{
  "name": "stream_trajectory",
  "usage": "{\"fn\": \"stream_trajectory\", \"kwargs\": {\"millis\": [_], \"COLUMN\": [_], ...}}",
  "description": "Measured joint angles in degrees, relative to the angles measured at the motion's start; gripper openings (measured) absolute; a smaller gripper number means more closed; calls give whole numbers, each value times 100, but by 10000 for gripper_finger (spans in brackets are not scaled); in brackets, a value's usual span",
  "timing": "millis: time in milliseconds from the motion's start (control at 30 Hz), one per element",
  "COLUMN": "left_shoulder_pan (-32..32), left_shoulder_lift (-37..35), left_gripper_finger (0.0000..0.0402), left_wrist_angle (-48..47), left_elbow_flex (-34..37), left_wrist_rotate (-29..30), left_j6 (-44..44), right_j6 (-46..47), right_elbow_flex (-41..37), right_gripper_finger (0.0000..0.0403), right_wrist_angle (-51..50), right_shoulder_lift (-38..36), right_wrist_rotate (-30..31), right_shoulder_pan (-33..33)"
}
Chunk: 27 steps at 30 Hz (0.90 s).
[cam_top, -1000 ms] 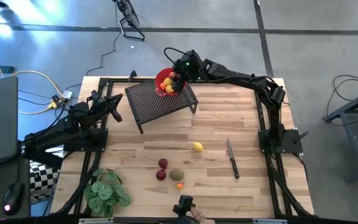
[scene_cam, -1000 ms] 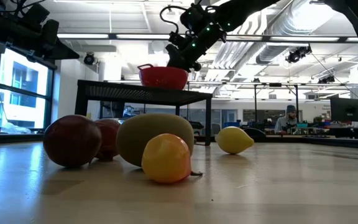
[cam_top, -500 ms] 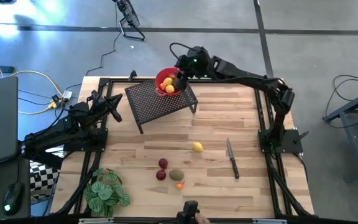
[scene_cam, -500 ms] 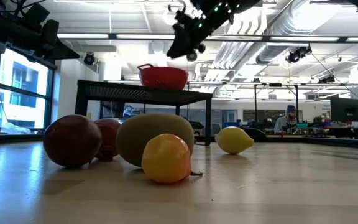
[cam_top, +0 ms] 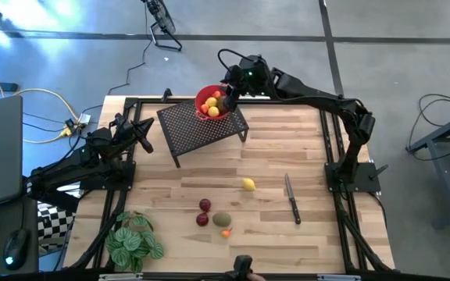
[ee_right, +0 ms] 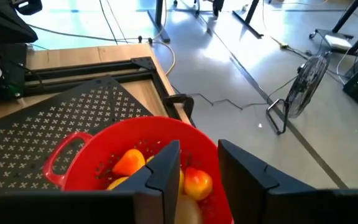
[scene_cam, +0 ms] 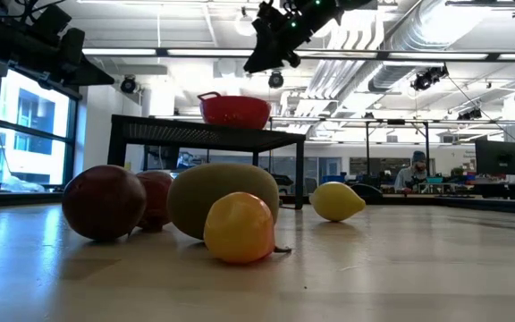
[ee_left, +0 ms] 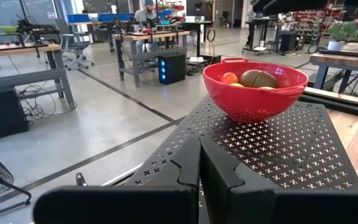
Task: Pick & Place Fruit
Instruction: Put the lemon into the red strainer bowl on the shelf
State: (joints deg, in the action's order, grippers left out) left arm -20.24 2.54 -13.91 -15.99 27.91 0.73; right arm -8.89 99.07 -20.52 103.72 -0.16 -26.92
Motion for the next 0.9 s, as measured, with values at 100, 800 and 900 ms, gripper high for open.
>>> {"fn": "stream_trajectory", "kwargs": {"millis": [100,800,900], "left_shoulder_pan": [-1,-1,1], "left_shoulder_lift": [-1,-1,-1], "left_gripper_finger": [0,0,0], "left_wrist_angle": [0,0,0], "left_elbow_flex": [0,0,0], "left_wrist_rotate": [-1,-1,-1], "left_j6": [-33,-42,-39], "right_j6": [205,650,784], "right_elbow_flex": [0,-386,-576], "right_gripper_finger": [84,2,2], "right_wrist_angle": [-69,773,964], "right_shoulder_lift": [2,9,11], "right_wrist_rotate": [3,-127,-138], "right_shoulder_pan": [54,1033,1168]}}
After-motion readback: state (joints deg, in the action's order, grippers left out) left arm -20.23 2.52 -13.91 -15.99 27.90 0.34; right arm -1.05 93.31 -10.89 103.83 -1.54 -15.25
